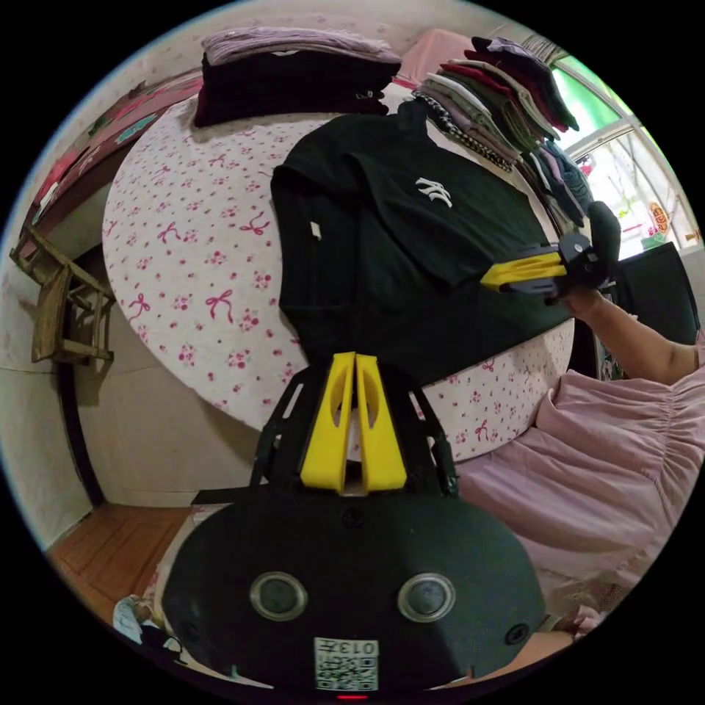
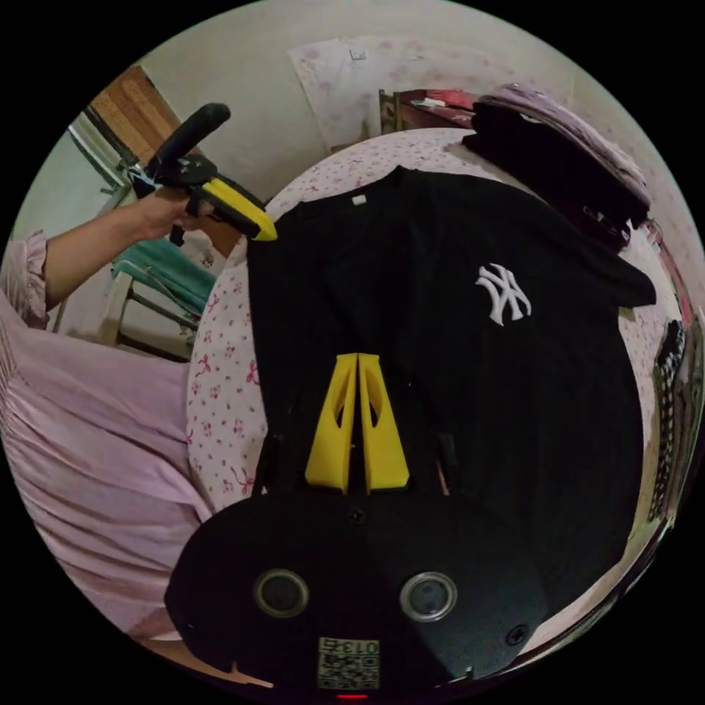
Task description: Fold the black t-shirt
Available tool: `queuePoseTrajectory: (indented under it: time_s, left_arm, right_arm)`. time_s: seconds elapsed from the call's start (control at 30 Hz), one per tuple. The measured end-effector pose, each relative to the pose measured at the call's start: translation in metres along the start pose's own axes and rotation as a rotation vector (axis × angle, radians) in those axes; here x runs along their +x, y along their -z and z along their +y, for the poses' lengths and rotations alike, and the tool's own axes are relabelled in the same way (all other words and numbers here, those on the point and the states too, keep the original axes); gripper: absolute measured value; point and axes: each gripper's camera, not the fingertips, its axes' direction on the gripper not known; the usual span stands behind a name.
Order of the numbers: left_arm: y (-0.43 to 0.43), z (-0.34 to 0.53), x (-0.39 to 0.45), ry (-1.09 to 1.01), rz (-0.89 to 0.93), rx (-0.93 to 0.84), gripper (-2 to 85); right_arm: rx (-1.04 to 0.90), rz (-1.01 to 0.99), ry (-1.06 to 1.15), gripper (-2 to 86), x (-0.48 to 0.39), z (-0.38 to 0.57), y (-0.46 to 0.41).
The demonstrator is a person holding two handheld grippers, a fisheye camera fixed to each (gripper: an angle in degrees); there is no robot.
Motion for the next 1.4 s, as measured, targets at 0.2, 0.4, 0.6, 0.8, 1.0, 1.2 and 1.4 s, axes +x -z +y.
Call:
queuePoseTrajectory:
  time_s: [0.2, 0.4, 0.6, 0.8, 1.0, 1.2, 1.4]
  left_arm:
    - [0.007, 0.008, -0.003, 0.022, 0.02, 0.027, -0.3]
    - [0.032, 0.001, 0.024, -0.038, -0.057, 0.109, -0.3]
    - [0.015, -0.034, 0.055, -0.168, -0.082, 0.076, -0.3]
    - [0.004, -0.037, 0.042, -0.15, -0.071, 0.05, -0.3]
    - [0.009, -0.025, 0.023, -0.051, 0.003, 0.063, -0.3]
    - [0.027, -0.035, 0.046, -0.107, -0.069, 0.092, -0.3]
    - [0.017, -0.055, 0.058, -0.143, -0.102, 0.049, -0.3]
  right_arm:
    - [0.157, 0.206, -0.647, 1.0, 0.086, 0.028, 0.043]
    - [0.333, 0.14, -0.441, 6.4, 0.055, -0.014, 0.076]
    - [0.048, 0.232, 0.15, 8.8, -0.05, -0.125, 0.013]
    - [-0.03, 0.534, 0.004, 3.4, -0.021, -0.123, -0.008]
    - [0.262, 0.1, -0.645, 4.0, 0.1, -0.056, 0.048]
    - [0.261, 0.111, -0.378, 7.4, 0.075, -0.111, 0.044]
    - [0.114, 0.043, -0.276, 8.8, 0.079, -0.195, -0.01]
